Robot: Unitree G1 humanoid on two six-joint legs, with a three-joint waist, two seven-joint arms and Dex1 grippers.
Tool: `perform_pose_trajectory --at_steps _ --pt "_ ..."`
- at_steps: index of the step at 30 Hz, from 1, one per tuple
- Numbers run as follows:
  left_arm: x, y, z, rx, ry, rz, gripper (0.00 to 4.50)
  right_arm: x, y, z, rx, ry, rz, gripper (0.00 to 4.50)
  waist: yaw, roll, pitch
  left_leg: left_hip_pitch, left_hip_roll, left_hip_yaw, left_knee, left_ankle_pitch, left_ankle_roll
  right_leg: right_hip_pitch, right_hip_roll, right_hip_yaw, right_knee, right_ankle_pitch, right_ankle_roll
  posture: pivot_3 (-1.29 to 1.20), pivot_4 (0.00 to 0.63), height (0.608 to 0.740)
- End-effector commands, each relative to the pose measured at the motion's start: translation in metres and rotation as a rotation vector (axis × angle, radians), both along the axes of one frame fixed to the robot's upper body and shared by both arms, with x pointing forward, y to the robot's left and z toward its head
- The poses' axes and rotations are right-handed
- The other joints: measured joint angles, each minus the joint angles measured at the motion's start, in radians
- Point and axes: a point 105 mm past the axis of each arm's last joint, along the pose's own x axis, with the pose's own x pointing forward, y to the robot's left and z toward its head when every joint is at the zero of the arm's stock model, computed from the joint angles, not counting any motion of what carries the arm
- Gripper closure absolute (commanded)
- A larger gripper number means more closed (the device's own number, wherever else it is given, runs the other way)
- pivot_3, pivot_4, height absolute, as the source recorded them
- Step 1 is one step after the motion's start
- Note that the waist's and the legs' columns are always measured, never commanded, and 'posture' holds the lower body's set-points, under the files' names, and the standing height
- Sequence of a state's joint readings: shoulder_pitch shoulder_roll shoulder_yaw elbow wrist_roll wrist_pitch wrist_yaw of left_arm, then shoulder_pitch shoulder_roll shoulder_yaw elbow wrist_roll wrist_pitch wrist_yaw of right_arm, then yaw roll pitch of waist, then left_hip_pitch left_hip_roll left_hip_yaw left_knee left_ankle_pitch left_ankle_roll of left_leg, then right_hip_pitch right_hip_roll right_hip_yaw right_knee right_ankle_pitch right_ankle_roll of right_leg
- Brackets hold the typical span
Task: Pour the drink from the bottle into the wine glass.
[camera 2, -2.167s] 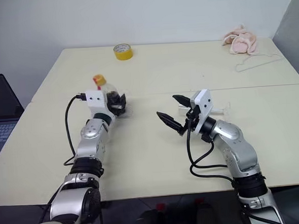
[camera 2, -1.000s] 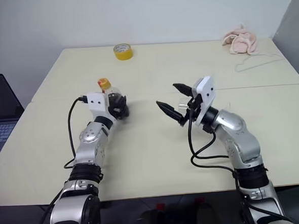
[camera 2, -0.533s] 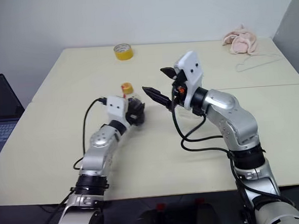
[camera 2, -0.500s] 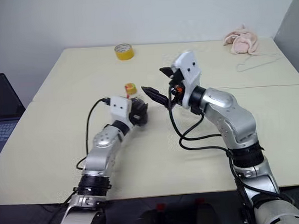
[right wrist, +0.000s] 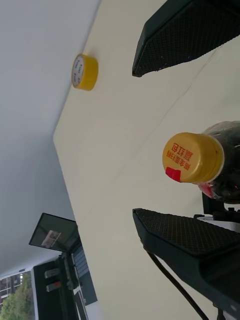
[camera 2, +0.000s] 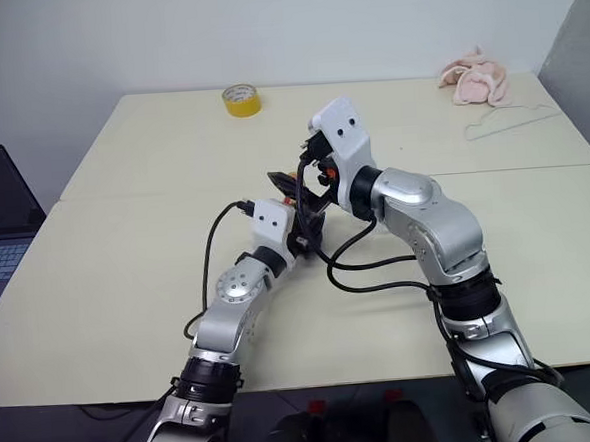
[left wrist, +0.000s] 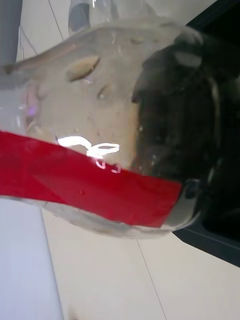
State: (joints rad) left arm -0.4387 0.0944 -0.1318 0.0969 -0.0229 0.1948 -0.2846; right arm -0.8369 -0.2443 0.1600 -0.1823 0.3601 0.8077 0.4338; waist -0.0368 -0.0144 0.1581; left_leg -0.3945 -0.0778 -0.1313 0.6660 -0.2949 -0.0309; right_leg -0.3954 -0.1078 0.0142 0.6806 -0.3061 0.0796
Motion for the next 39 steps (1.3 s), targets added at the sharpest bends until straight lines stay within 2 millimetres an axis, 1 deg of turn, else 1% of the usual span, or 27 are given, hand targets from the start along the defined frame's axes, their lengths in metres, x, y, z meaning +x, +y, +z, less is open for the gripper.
perform_pose_trajectory --at_steps 1,5,10,13,16,20,22,24,30,31,33,35,39 --pt "-0.007 -0.007 0.024 -0.014 -0.088 -0.040 2.22 -0.007 0.001 0.008 -0.015 -0.042 0.012 0.00 0.000 0.000 0.000 0.000 0.000 0.000 0.000 0.000 0.000 0.000 0.000 0.000 0.000 0.000 0.000 0.00 0.150 0.740" --pt "-0.013 -0.008 0.027 -0.007 -0.103 -0.052 2.22 -0.007 0.000 0.004 -0.025 -0.027 0.006 0.00 -0.004 0.000 0.000 -0.001 0.000 0.000 0.000 0.000 0.000 -0.001 0.000 0.000 0.000 0.000 0.000 0.00 0.150 0.740" --pt "-0.029 -0.002 0.028 -0.031 -0.107 -0.020 2.24 -0.010 0.000 0.004 -0.013 -0.029 0.010 0.00 -0.009 0.000 0.000 -0.001 0.000 0.000 0.000 0.000 0.000 -0.001 0.000 0.000 0.000 0.000 0.000 0.00 0.150 0.740" --pt "-0.035 0.002 0.027 -0.050 -0.094 -0.001 2.26 -0.012 0.002 0.006 -0.006 -0.032 0.021 0.00 -0.011 0.000 0.000 -0.003 0.000 0.000 0.000 0.000 0.000 -0.004 0.000 0.000 0.001 0.000 0.000 0.00 0.150 0.740" --pt "-0.036 0.011 0.032 -0.072 -0.107 0.050 2.27 -0.015 0.005 0.006 -0.006 -0.029 0.040 0.00 -0.011 0.000 0.000 -0.004 0.000 0.000 0.001 0.000 0.000 -0.004 0.000 0.001 0.001 0.000 0.000 0.00 0.150 0.740" --pt "-0.037 0.010 0.033 -0.062 -0.109 0.053 2.27 -0.016 0.008 0.004 -0.007 -0.024 0.052 0.00 -0.011 0.000 0.000 -0.004 0.000 0.000 0.001 0.000 0.000 -0.005 0.000 0.000 0.001 0.000 0.000 0.00 0.150 0.740" --pt "-0.037 0.011 0.033 -0.061 -0.109 0.058 2.27 -0.017 0.009 0.004 -0.006 -0.023 0.056 0.39 -0.011 0.000 0.000 -0.004 0.000 0.000 0.001 0.000 0.000 -0.005 0.000 0.000 0.001 0.000 0.000 0.00 0.150 0.740" --pt "-0.038 0.012 0.032 -0.060 -0.111 0.066 2.27 -0.017 0.009 0.004 -0.006 -0.023 0.058 0.92 -0.011 0.000 0.000 -0.004 0.000 0.001 0.001 0.000 0.000 -0.005 0.000 0.001 0.001 0.000 0.000 0.00 0.150 0.740" --pt "-0.038 0.011 0.032 -0.063 -0.109 0.072 2.27 -0.018 0.010 0.004 -0.004 -0.026 0.065 2.96 -0.011 0.000 0.000 -0.004 0.000 0.001 0.001 0.000 0.000 -0.005 0.000 0.001 0.001 0.000 0.000 0.00 0.150 0.740" --pt "-0.038 0.011 0.032 -0.064 -0.109 0.072 2.27 -0.018 0.010 0.004 -0.005 -0.027 0.067 3.22 -0.011 0.000 0.000 -0.004 0.000 0.000 0.001 0.000 0.000 -0.005 0.000 0.001 0.001 0.000 0.000 0.00 0.150 0.740" --pt "-0.038 0.011 0.032 -0.066 -0.109 0.070 2.34 -0.019 0.011 0.004 -0.010 -0.030 0.075 3.23 -0.011 0.000 0.000 -0.004 0.000 0.000 0.001 0.000 0.000 -0.005 0.000 0.001 0.001 0.000 0.000 0.00 0.150 0.740" --pt "-0.038 0.010 0.032 -0.066 -0.109 0.068 2.51 -0.019 0.011 0.004 -0.015 -0.034 0.083 3.23 -0.011 0.000 0.000 -0.004 0.000 0.001 0.001 0.000 0.000 -0.005 0.000 0.001 0.001 0.000 0.000 0.00 0.150 0.740" --pt "-0.039 0.009 0.030 -0.071 -0.102 0.060 2.77 -0.023 0.013 0.003 -0.073 -0.096 0.235 3.23 -0.011 0.000 0.000 -0.004 0.000 0.001 0.001 0.000 0.000 -0.005 0.000 0.001 0.001 0.000 0.000 0.00 0.150 0.740"
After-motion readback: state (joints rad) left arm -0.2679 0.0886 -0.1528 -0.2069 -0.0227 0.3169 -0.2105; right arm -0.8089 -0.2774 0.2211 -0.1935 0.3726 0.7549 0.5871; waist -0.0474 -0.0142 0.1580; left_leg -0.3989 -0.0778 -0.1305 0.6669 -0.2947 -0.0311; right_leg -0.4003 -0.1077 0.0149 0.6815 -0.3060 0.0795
